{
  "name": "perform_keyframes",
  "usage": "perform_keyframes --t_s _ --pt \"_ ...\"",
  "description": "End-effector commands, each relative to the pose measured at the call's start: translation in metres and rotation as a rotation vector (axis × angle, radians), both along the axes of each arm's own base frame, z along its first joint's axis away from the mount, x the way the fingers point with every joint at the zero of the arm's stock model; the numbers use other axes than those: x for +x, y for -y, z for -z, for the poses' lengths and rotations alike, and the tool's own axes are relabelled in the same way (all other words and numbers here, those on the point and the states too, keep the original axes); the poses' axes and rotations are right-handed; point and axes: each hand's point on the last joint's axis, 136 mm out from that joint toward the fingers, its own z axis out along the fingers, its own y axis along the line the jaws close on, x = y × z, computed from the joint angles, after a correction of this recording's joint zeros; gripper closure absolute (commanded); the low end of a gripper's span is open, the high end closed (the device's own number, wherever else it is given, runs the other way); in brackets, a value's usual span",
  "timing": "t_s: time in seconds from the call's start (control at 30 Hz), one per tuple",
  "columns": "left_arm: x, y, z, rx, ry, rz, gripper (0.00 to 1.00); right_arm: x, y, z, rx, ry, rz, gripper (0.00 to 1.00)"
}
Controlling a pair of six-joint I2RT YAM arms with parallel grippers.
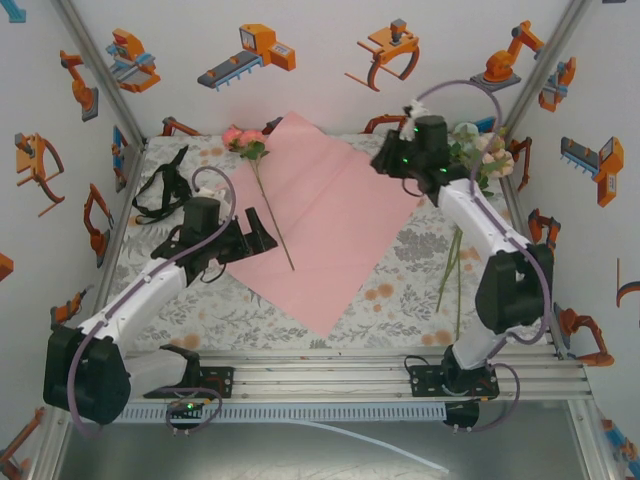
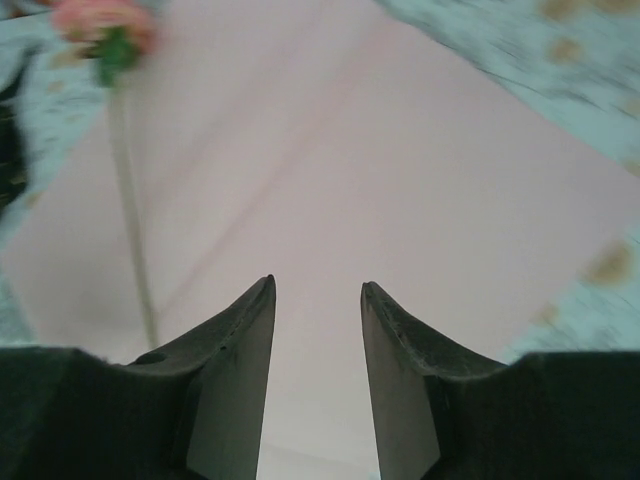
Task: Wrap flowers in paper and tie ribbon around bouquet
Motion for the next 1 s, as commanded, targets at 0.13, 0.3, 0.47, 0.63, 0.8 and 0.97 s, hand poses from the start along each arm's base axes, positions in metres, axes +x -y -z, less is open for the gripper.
perform_keyframes --t_s 0.13,0.3,0.47,0.63,0.8,0.97 --pt "-0.001 0.041 -0.033 -0.034 0.115 0.156 0.02 -0.064 0.142 0.077 -0.187 -0.231 0.347 0.54" --pt "-0.002 0.044 -0.025 -0.025 0.099 0.161 0.02 -0.082 0.184 0.117 -0.257 -0.358 0.428 0.50" --pt "-0.003 0.044 -0.023 -0.018 0.096 0.166 0.02 -0.076 0.187 0.146 -0.284 -0.439 0.414 0.51" --pt "-0.005 0.041 -0.020 -0.004 0.093 0.156 0.02 -0.066 0.188 0.162 -0.294 -0.475 0.402 0.58" --pt "-0.005 0.040 -0.016 0.005 0.085 0.154 0.03 -0.061 0.189 0.169 -0.302 -0.484 0.401 0.74" --pt "-0.002 0.040 -0.015 0.009 0.084 0.147 0.03 -0.060 0.191 0.167 -0.316 -0.479 0.400 0.87"
